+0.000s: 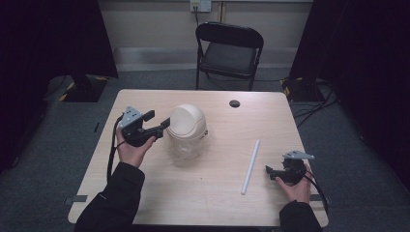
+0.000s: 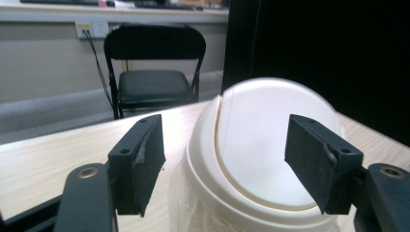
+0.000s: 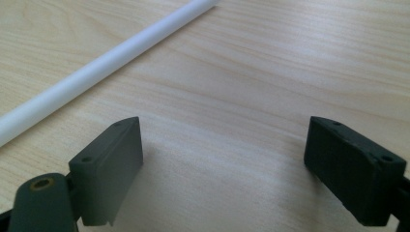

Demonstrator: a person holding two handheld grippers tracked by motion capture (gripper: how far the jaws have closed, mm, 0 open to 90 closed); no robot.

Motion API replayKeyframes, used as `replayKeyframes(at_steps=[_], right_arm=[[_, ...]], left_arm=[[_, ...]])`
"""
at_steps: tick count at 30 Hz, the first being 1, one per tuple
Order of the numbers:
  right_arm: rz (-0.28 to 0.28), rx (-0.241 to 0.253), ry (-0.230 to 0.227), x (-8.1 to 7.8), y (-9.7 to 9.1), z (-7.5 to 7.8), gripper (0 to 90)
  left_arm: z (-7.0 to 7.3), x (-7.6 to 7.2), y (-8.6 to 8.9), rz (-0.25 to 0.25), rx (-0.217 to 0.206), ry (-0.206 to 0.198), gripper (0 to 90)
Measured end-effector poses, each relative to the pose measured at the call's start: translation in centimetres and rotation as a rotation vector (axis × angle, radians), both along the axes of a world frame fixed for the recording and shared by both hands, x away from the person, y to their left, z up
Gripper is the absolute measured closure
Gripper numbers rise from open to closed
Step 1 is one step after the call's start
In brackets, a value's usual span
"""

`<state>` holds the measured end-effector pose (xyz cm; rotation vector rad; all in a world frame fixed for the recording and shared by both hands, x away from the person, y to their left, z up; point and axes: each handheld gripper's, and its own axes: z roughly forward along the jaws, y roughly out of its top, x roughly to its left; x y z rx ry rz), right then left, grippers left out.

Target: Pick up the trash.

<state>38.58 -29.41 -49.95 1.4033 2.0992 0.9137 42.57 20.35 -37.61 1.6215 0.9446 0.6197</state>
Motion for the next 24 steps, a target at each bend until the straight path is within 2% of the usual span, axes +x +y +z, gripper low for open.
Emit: replayKeyframes(at_steps=[3, 9, 24], right_arm=[[-0.001, 0.001, 0.0, 0.0, 0.0, 0.0, 12.9], [-0.001, 0.0, 0.001, 0.0, 0.0, 0.0, 12.9], [0.001, 0.0, 0.0, 0.0, 0.0, 0.0, 12.9]], left_arm=[[-0.7, 0.7, -0.8, -0.006, 0.03, 0.035, 30.0], [-1.6, 1.6, -1.4, 0.005, 0.068, 0.066, 29.5], [-2.8, 2.9, -2.2, 0.022, 0.097, 0.103, 28.5]])
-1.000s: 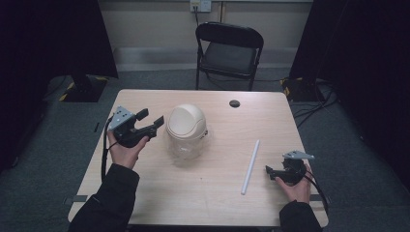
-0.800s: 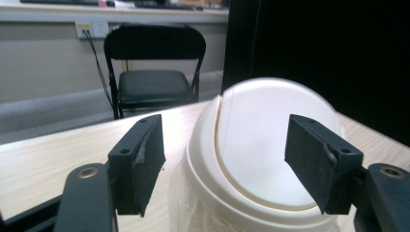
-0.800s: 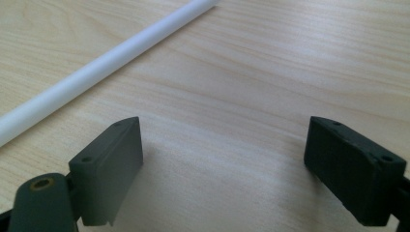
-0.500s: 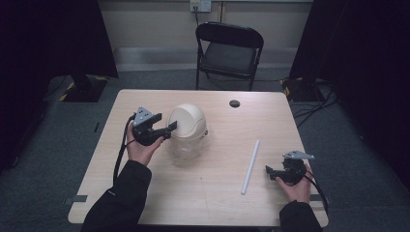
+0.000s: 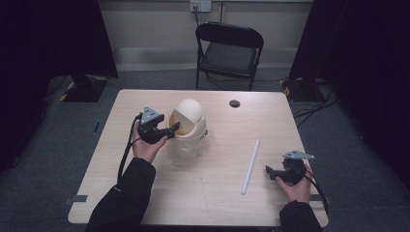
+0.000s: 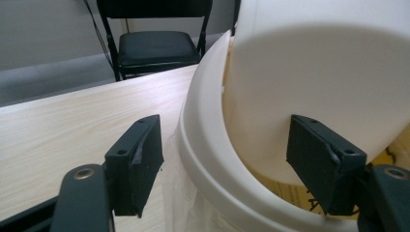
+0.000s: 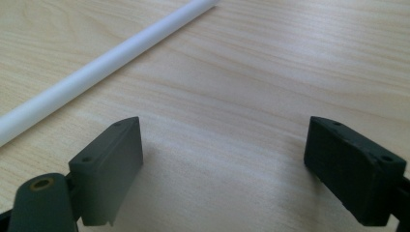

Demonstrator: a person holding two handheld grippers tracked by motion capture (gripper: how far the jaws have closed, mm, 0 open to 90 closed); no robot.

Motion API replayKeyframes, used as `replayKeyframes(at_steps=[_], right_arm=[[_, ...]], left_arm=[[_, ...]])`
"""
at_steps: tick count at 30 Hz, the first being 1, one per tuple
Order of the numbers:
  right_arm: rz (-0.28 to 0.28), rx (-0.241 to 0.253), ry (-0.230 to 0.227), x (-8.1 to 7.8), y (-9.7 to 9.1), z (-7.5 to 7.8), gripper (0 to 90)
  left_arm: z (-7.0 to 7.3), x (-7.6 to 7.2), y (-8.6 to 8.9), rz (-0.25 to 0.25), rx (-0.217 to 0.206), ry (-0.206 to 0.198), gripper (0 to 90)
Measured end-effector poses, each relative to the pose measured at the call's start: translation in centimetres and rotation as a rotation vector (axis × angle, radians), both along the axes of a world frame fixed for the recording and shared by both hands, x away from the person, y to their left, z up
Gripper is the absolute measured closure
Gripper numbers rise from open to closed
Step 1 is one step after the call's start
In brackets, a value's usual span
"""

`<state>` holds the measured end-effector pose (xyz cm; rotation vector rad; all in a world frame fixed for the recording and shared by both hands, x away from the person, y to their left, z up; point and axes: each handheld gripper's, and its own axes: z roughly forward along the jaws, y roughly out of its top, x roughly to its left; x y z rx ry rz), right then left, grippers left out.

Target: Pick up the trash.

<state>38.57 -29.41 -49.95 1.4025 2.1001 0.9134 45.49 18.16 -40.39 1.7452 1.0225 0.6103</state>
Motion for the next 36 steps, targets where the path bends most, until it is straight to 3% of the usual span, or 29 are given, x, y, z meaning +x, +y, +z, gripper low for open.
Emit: replayKeyframes(at_steps=[5, 10, 14, 16, 19, 22, 23, 24, 27, 28, 33, 36], right_arm=[[-0.005, 0.0, 0.0, 0.0, 0.0, 0.0, 13.0], [-0.005, 0.0, -0.003, -0.1, 0.1, 0.0, 14.4], [-0.009, 0.007, -0.029, -0.6, 0.1, 0.1, 29.3], [-0.019, 0.007, -0.025, -0.7, 0.1, 0.2, 30.2], [-0.024, 0.002, -0.031, -0.8, 0.1, 0.4, 31.3], [-0.034, 0.022, -0.05, -1.1, 0.3, 1.3, 35.1], [-0.034, 0.022, -0.05, -1.1, 0.3, 1.3, 35.1], [-0.029, 0.03, -0.068, -1.1, 0.6, 1.8, 36.0], [-0.017, 0.038, -0.093, -1.0, 1.4, 2.5, 38.2], [-0.017, 0.038, -0.093, -1.0, 1.4, 2.5, 38.2], [-0.009, 0.058, -0.085, -0.3, 3.1, 3.3, 42.6], [-0.008, 0.061, -0.073, 0.0, 3.8, 3.5, 43.4]], left_arm=[[-0.2, 0.2, -0.1, 0.006, 0.004, 0.009, 28.5], [0.4, -0.5, 0.2, -0.002, 0.01, -0.014, 28.6], [1.2, -1.6, 0.9, -0.008, 0.021, -0.027, 27.4], [1.4, -2.9, 1.9, -0.001, -0.001, -0.06, 28.5], [1.3, -3.8, 2.7, -0.001, 0.012, -0.056, 27.7], [0.5, -6.0, 4.4, 0.001, 0.039, -0.056, 27.8], [0.5, -6.0, 4.4, 0.001, 0.039, -0.056, 27.7], [-0.2, -7.1, 5.3, 0.004, 0.059, -0.044, 27.7], [-1.4, -8.9, 6.4, 0.01, 0.08, -0.015, 27.4], [-1.4, -8.9, 6.4, 0.01, 0.08, -0.015, 27.4], [-3.9, -11.6, 7.5, 0.021, 0.099, 0.04, 27.3], [-4.7, -12.2, 7.7, 0.033, 0.113, 0.047, 27.3]])
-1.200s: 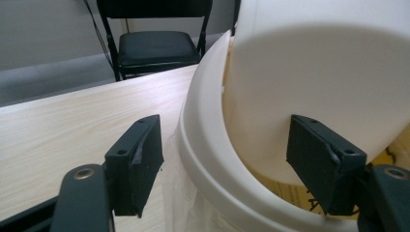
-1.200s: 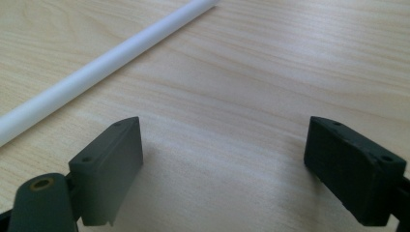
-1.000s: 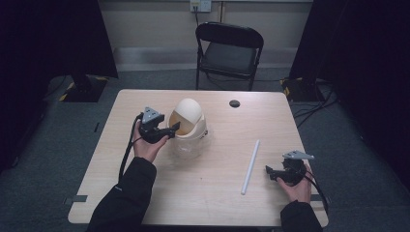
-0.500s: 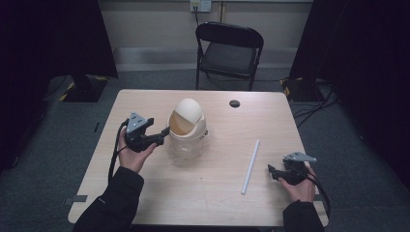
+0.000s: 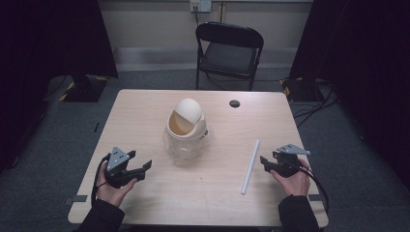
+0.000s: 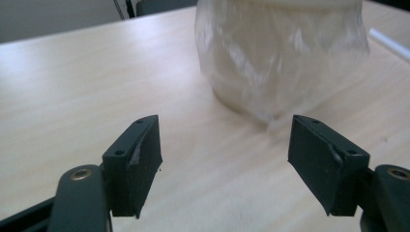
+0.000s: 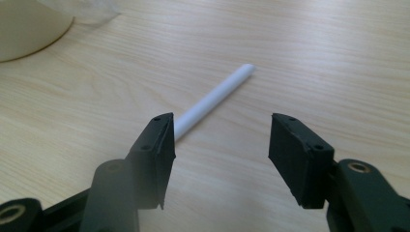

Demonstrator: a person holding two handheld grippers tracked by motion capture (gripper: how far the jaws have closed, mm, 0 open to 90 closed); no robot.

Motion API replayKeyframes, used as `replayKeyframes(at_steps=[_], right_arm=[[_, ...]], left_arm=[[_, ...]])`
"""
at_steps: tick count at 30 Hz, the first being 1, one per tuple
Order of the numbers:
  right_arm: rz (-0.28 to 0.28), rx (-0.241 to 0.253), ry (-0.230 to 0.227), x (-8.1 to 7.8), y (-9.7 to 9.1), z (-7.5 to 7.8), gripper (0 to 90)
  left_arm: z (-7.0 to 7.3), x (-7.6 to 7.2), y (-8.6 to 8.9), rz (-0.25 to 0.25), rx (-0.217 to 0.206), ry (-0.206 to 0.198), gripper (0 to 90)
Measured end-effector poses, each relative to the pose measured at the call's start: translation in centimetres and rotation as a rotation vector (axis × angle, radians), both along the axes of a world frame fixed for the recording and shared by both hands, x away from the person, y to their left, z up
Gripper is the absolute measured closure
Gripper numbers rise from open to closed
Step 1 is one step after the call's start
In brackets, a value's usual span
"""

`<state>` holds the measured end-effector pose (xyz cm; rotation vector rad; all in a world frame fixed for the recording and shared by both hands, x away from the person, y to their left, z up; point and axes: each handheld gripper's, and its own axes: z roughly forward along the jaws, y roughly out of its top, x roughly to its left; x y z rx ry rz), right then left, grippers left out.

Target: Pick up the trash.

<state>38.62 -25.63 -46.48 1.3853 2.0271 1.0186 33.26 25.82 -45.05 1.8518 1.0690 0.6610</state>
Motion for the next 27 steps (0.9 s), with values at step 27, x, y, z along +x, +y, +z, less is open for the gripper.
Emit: replayKeyframes(at_steps=[27], right_arm=[[0.019, -0.051, 0.105, 1.8, 3.0, -2.5, 65.7]], left_arm=[[-4.1, -0.3, 0.7, 0.047, 0.026, 0.096, 30.3]])
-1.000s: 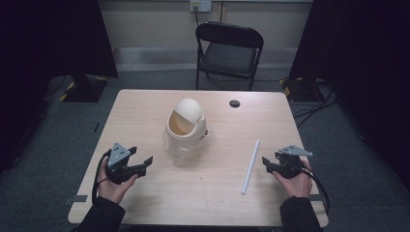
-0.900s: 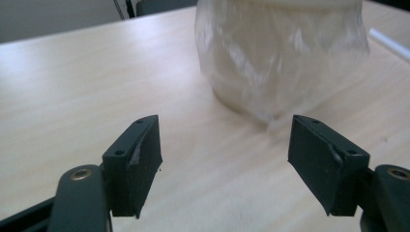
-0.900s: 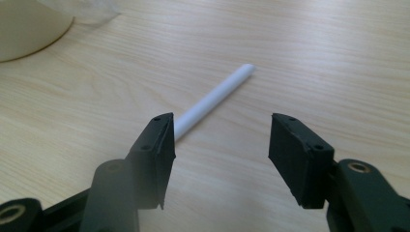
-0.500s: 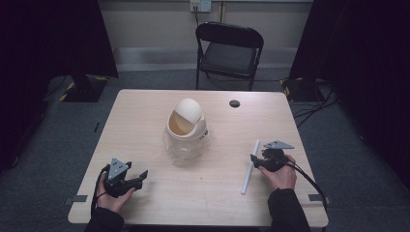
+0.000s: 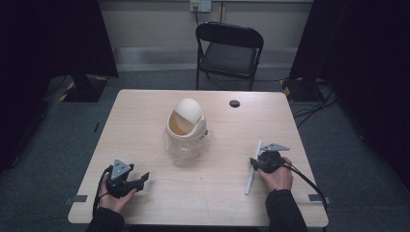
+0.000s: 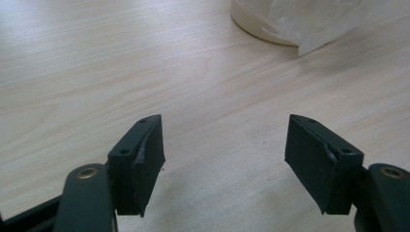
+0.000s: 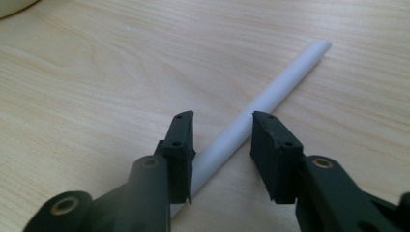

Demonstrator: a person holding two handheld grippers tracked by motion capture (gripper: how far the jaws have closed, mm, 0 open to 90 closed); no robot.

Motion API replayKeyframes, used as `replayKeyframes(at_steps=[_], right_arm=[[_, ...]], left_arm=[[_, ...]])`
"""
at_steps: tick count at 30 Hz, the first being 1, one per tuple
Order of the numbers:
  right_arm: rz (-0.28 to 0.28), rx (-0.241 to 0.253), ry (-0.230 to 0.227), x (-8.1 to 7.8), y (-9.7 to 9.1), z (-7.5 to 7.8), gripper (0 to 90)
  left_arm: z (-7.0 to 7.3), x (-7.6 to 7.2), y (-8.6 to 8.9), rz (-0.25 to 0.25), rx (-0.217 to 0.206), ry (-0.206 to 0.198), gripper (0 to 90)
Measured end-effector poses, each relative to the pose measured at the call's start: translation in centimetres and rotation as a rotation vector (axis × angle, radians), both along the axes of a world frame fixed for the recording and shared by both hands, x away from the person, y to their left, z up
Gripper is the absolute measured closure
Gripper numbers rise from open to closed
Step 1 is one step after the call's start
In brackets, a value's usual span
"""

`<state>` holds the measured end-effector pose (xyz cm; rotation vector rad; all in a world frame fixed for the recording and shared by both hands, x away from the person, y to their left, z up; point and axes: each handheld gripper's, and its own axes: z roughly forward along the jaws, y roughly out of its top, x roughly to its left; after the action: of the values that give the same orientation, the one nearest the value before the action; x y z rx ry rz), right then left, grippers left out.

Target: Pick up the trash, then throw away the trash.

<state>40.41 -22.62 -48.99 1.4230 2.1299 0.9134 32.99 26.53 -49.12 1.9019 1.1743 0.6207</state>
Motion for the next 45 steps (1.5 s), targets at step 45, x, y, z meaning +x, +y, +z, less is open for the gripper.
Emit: replayKeyframes(at_steps=[45], right_arm=[[0.095, 0.336, -0.495, -2.5, -2.0, 8.0, 80.5]], left_arm=[[0.9, -0.2, -0.8, -0.092, -0.074, -0.059, 39.2]])
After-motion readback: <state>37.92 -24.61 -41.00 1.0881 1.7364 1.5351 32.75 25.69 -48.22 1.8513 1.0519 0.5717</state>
